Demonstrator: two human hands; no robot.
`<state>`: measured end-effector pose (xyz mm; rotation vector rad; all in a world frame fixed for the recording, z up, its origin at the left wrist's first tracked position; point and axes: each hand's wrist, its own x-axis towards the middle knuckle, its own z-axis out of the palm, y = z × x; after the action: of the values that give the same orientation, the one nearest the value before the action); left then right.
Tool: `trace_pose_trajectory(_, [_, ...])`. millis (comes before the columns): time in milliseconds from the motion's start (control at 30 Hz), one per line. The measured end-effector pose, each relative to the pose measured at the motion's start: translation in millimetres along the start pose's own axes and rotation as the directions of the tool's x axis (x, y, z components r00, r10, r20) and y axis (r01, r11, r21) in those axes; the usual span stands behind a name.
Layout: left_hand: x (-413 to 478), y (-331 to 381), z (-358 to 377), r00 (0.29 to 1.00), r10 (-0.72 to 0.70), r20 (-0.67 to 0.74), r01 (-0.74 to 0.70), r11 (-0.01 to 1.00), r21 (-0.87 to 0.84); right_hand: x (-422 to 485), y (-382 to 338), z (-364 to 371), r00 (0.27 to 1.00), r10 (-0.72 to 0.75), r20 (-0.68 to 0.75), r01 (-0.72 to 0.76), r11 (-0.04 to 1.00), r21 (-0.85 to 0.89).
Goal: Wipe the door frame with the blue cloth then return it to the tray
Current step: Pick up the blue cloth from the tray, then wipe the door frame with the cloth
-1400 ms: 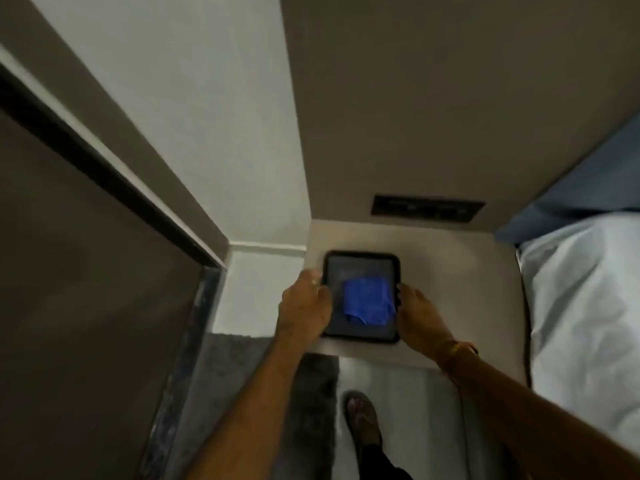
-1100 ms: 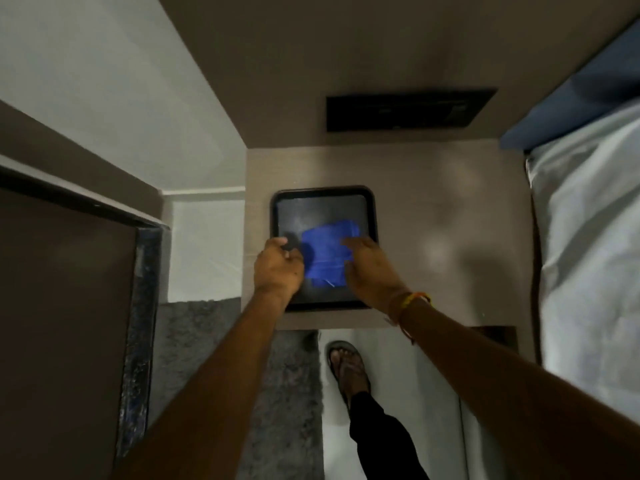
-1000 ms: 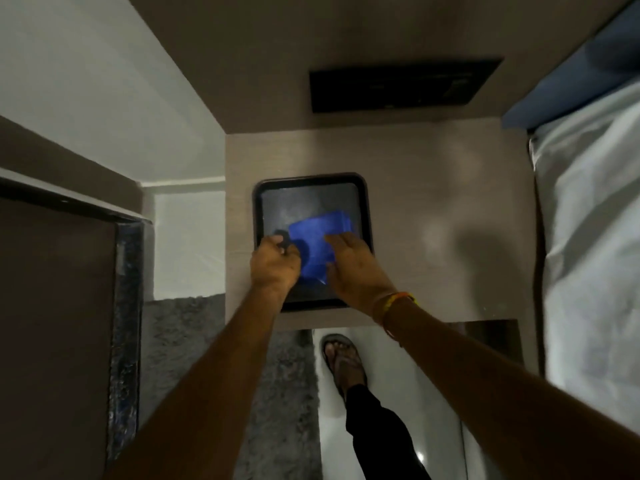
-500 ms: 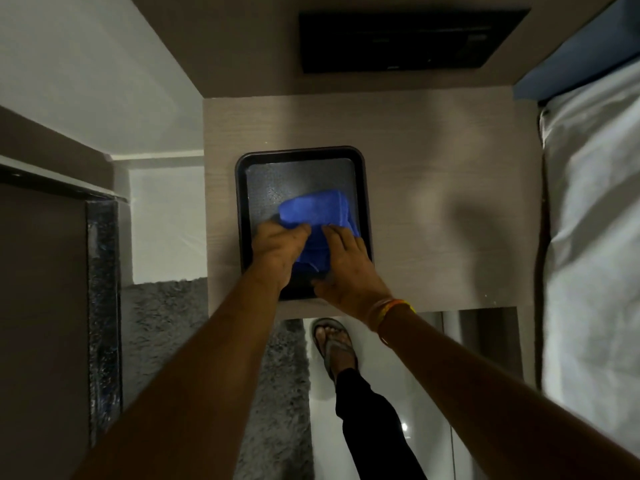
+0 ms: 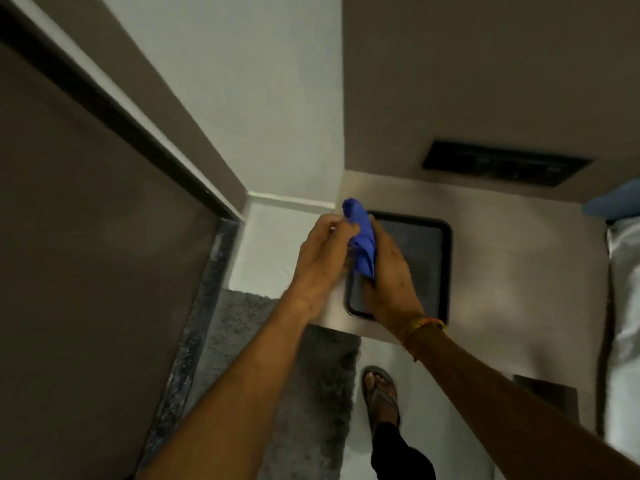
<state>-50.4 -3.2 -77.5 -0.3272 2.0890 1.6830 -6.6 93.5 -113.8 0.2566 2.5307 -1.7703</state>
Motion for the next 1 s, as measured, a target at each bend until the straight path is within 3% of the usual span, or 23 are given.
trace_pose_trajectory(100, [-44, 56, -65, 0.968, 0.213, -0.131, -0.206, 0.976, 0.067, -6, -91, 19, 0.992, -0.127, -0.015, 0.128, 0.975, 0.180])
trace_pose_trajectory(167, [-90, 95, -120, 0.876, 0.411, -0.252, -0.373, 0.909, 0.186, -22, -160, 37, 0.951, -0.307, -0.020, 0.306, 0.938, 0.164])
trace_pose_trajectory(300, [-219, 158, -236, 0.577, 0.710, -0.403, -0.514, 0.699, 0.496, -85, -304, 87, 0.880, -0.474, -0.003, 0.456, 0.845, 0.279])
trace_pose_trajectory(433, [-373, 187, -328, 0.272, 0.847, -0.457, -0.461, 0.531, 0.711, -176, -439, 137, 0.769, -0.639, -0.019, 0.588, 0.695, 0.415])
trace_pose_trajectory(500, [-452, 194, -366, 0.101, 0.892, -0.441, -0.380, 0.444, 0.811, -226, -503, 164, 0.669, -0.738, -0.093, 0.680, 0.556, 0.478])
trace_pose_trajectory(533, [-496, 195, -388, 0.006, 0.905, -0.426, -0.323, 0.405, 0.855, -256, -537, 180, 0.615, -0.777, -0.135, 0.716, 0.479, 0.509])
trace_pose_trajectory(600, [-557, 198, -412, -0.118, 0.915, -0.386, -0.224, 0.354, 0.908, -299, -585, 199, 0.511, -0.826, -0.237, 0.779, 0.329, 0.534])
trace_pose_trajectory(733, [-685, 193, -463, -0.311, 0.920, -0.238, 0.068, 0.271, 0.960, -399, -674, 232, 0.190, -0.912, -0.364, 0.822, -0.055, 0.567])
trace_pose_trajectory(867, [-775, 176, -496, -0.344, 0.932, -0.115, 0.384, 0.252, 0.888, -468, -717, 250, -0.200, -0.910, -0.363, 0.787, -0.370, 0.494])
trace_pose_trajectory(1000, [-836, 161, -524, -0.305, 0.937, -0.168, 0.578, 0.323, 0.750, -506, -744, 266, -0.550, -0.782, -0.294, 0.780, -0.606, 0.155])
